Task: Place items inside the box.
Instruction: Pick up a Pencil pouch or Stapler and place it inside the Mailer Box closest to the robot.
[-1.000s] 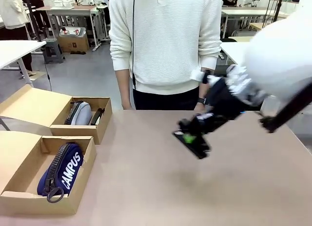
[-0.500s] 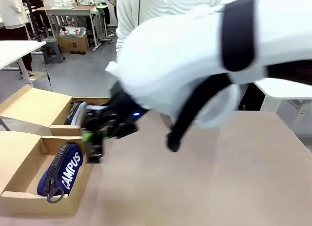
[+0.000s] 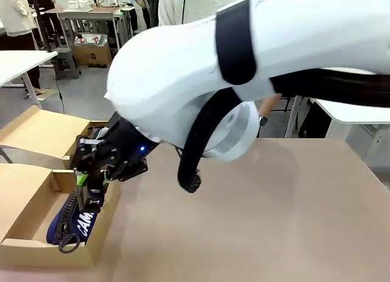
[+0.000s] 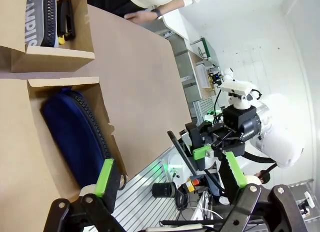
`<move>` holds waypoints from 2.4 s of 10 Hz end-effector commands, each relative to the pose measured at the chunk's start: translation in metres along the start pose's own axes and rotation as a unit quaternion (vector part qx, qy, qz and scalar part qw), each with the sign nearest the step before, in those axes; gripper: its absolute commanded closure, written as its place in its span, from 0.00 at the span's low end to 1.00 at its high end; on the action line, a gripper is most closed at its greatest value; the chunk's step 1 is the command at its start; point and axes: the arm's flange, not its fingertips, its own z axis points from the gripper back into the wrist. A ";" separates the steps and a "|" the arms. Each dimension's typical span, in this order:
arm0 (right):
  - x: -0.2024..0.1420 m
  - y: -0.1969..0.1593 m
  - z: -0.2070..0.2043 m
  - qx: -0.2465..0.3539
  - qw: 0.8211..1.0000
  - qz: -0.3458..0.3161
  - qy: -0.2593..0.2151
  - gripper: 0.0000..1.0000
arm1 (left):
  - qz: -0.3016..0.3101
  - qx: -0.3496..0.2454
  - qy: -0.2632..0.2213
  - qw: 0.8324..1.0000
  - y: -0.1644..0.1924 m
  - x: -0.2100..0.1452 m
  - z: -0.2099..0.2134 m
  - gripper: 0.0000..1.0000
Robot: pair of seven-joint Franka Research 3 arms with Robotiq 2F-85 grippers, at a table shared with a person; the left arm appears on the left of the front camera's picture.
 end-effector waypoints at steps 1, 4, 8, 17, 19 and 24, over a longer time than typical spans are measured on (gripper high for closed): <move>0.004 0.017 -0.037 -0.026 0.999 0.009 0.017 0.68 | -0.001 -0.004 -0.007 1.000 -0.001 0.000 0.000 0.00; 0.026 0.018 -0.069 -0.049 0.997 -0.039 -0.052 0.68 | -0.001 -0.004 -0.007 1.000 -0.001 0.000 0.000 0.00; 0.033 0.005 -0.124 -0.090 0.985 -0.099 -0.107 0.68 | -0.001 -0.004 -0.007 1.000 -0.001 0.000 0.000 0.00; 0.044 -0.009 -0.149 -0.107 0.975 -0.148 -0.123 0.68 | -0.001 -0.004 -0.007 1.000 -0.001 0.000 0.000 0.00; 0.044 -0.011 -0.150 -0.113 0.976 -0.150 -0.114 0.68 | -0.001 -0.004 -0.007 1.000 -0.001 0.000 0.000 0.00; 0.043 -0.014 -0.141 -0.109 0.977 -0.148 -0.109 0.00 | -0.001 -0.004 -0.007 1.000 -0.001 0.000 0.000 0.00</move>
